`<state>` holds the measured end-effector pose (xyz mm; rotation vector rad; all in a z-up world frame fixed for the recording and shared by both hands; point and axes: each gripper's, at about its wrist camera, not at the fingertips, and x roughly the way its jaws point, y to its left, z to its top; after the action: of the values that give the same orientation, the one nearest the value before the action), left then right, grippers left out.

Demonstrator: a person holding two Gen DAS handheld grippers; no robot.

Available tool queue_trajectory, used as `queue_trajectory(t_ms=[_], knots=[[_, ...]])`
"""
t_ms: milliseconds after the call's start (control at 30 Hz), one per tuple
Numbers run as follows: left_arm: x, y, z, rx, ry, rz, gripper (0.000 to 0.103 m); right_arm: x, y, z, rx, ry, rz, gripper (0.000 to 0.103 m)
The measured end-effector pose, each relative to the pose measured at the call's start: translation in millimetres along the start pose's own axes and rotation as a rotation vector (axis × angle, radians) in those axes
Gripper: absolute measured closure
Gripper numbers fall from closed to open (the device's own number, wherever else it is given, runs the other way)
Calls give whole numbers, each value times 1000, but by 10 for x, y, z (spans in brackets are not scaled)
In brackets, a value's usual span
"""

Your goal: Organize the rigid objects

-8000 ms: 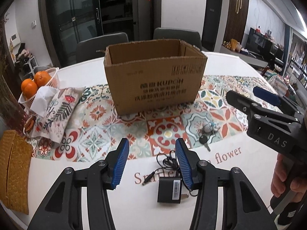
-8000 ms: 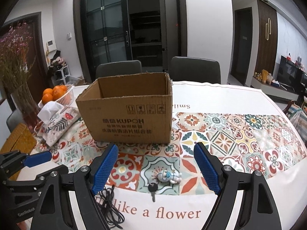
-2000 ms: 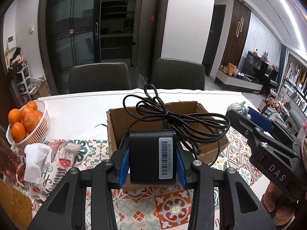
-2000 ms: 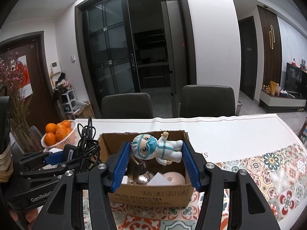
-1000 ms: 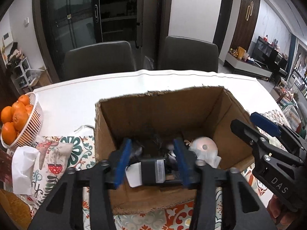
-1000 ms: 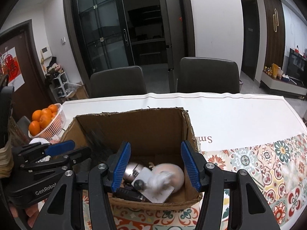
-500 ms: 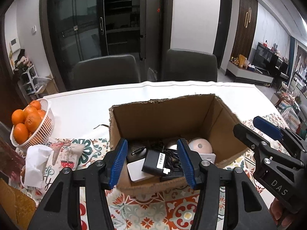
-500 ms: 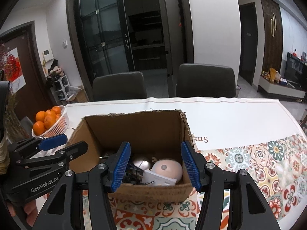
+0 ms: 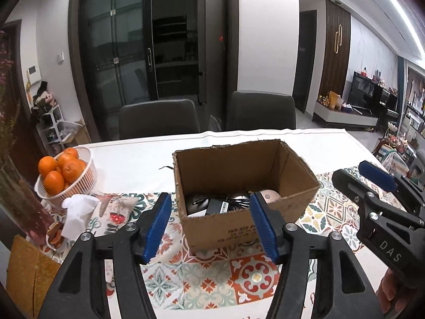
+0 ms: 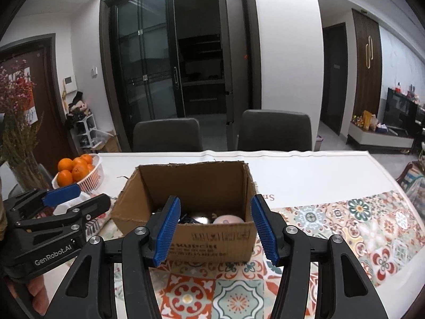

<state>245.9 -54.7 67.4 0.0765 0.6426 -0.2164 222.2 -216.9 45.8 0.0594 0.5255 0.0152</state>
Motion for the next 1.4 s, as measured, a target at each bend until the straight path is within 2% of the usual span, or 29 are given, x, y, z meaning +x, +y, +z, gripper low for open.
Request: queue_trajectory(t_ms=[167,367,633,833,1067,1400], knots=[[-307,-25,-112,-3,-62,17,35,-301,41,-63,-11,-49,-11,45],[-654,-83,-269,-4,-144,50,20,-617,46,-188,-5,-80,-9,41],[-872,-103,-488,4,-181,105,10,-933,48,-371,-7,-131,-78,22],[-1012,-122,-649,-11,-207,147,0,-1055,61,-446,0,-139,-106,15],[-1149,-76,-813,-28,-217,194,0,-1141,111,-518,-3,-152,-130,13],[-1240,-52,-935,-46,-209,180,0,-1280,167,-634,-11,-169,-140,11]])
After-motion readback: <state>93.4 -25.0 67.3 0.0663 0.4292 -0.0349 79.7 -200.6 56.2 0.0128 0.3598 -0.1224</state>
